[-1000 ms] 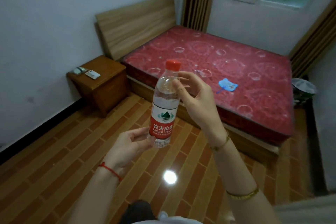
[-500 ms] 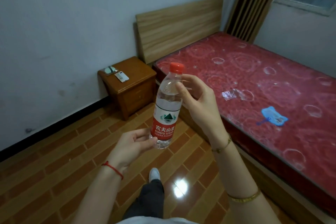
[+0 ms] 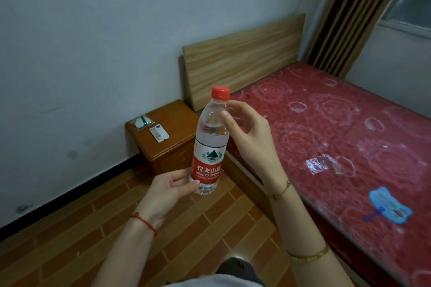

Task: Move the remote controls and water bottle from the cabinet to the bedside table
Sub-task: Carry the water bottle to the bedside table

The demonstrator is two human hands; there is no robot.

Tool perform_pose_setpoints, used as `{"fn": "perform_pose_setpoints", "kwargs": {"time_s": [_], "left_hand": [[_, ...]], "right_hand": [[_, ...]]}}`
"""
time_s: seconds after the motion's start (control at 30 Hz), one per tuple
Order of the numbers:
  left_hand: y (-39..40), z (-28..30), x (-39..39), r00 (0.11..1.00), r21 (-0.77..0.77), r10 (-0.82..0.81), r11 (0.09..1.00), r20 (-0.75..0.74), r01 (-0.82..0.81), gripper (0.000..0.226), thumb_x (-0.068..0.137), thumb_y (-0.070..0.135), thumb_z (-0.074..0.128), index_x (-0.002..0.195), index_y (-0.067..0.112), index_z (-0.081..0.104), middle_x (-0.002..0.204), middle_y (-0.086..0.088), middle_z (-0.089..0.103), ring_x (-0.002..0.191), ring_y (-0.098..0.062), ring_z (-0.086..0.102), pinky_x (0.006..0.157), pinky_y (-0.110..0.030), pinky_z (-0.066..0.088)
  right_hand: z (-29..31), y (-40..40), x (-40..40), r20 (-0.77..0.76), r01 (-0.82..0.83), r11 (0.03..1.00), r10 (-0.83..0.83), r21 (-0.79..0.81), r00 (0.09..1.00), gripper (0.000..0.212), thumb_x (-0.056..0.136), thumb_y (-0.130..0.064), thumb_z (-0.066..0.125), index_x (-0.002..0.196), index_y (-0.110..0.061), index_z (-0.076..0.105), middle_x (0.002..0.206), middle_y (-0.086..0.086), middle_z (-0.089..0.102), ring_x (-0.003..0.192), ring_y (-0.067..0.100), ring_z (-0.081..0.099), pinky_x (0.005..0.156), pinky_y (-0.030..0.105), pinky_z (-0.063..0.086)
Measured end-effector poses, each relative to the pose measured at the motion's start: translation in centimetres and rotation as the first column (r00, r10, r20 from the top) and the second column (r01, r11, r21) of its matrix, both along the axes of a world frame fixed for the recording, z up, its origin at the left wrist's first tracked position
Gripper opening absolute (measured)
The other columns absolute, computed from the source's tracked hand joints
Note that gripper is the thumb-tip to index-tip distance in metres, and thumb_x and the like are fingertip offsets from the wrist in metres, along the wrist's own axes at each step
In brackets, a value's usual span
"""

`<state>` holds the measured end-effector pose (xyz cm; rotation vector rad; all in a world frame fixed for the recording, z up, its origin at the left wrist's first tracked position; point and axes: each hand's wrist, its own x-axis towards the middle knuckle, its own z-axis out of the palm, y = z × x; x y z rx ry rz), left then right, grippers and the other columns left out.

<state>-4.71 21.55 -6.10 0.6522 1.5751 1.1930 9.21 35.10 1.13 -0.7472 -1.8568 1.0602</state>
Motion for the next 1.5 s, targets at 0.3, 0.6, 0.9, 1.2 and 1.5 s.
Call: {"fn": "perform_pose_setpoints", "kwargs": {"time_s": [0.3, 0.6, 0.9, 1.2, 1.5], "left_hand": [[10.6, -2.7, -7.2, 0.991, -0.089, 0.112, 0.990, 0.077, -0.105, 0.049, 0.079, 0.008, 0.074, 0.125, 0.015, 0.060, 0.116, -0.007, 0.071, 0.108, -0.021, 0.068, 0.097, -0.041, 0.052], [24.4, -4.4, -15.4, 0.966, -0.107, 0.257, 0.962, 0.038, -0.252, 0.057, 0.078, 0.011, 0.075, 0.131, 0.013, 0.055, 0.121, -0.005, 0.068, 0.108, -0.018, 0.067, 0.099, -0.042, 0.051], [36.3, -4.1, -22.6, 0.952, -0.080, 0.251, 0.960, -0.176, -0.268, 0.048, 0.085, 0.023, 0.068, 0.131, 0.021, 0.054, 0.119, 0.008, 0.063, 0.107, -0.008, 0.058, 0.101, -0.036, 0.041], [42.9, -10.2, -30.5, 0.915, -0.165, 0.351, 0.909, -0.198, -0.384, 0.067, 0.086, 0.023, 0.067, 0.144, 0.022, 0.035, 0.144, 0.001, 0.048, 0.130, -0.022, 0.048, 0.099, -0.033, 0.039], [46.2, -21.7, -37.1, 0.894, -0.186, 0.381, 0.885, -0.238, -0.427, 0.057, 0.088, 0.016, 0.064, 0.142, 0.019, 0.044, 0.136, -0.001, 0.056, 0.126, -0.020, 0.052, 0.105, -0.037, 0.040]], "right_hand": [[-2.7, 11.8, -8.4, -0.003, -0.096, 0.995, 0.096, -0.031, 0.995, 0.025, 0.096, -0.026, 0.061, 0.118, -0.015, 0.067, 0.110, -0.008, 0.072, 0.104, 0.004, 0.067, 0.092, 0.033, 0.055], [-4.0, 27.4, -19.2, 0.009, -0.274, 0.957, 0.276, -0.096, 0.961, 0.026, 0.095, -0.027, 0.062, 0.119, -0.018, 0.065, 0.112, -0.006, 0.072, 0.106, 0.011, 0.067, 0.093, 0.042, 0.055], [-5.4, 39.6, -30.5, 0.001, -0.408, 0.898, 0.413, -0.166, 0.911, 0.022, 0.092, -0.020, 0.066, 0.114, -0.021, 0.066, 0.109, -0.004, 0.072, 0.103, 0.012, 0.068, 0.091, 0.035, 0.056], [-11.7, 45.2, -39.5, 0.052, -0.435, 0.866, 0.460, -0.249, 0.886, 0.029, 0.091, -0.015, 0.067, 0.120, -0.013, 0.065, 0.113, -0.002, 0.071, 0.103, 0.008, 0.067, 0.091, 0.027, 0.054], [-23.3, 47.4, -46.2, 0.092, -0.457, 0.824, 0.511, -0.334, 0.855, 0.035, 0.089, -0.015, 0.069, 0.123, -0.011, 0.063, 0.116, -0.002, 0.070, 0.108, 0.007, 0.066, 0.095, 0.030, 0.055]]}}
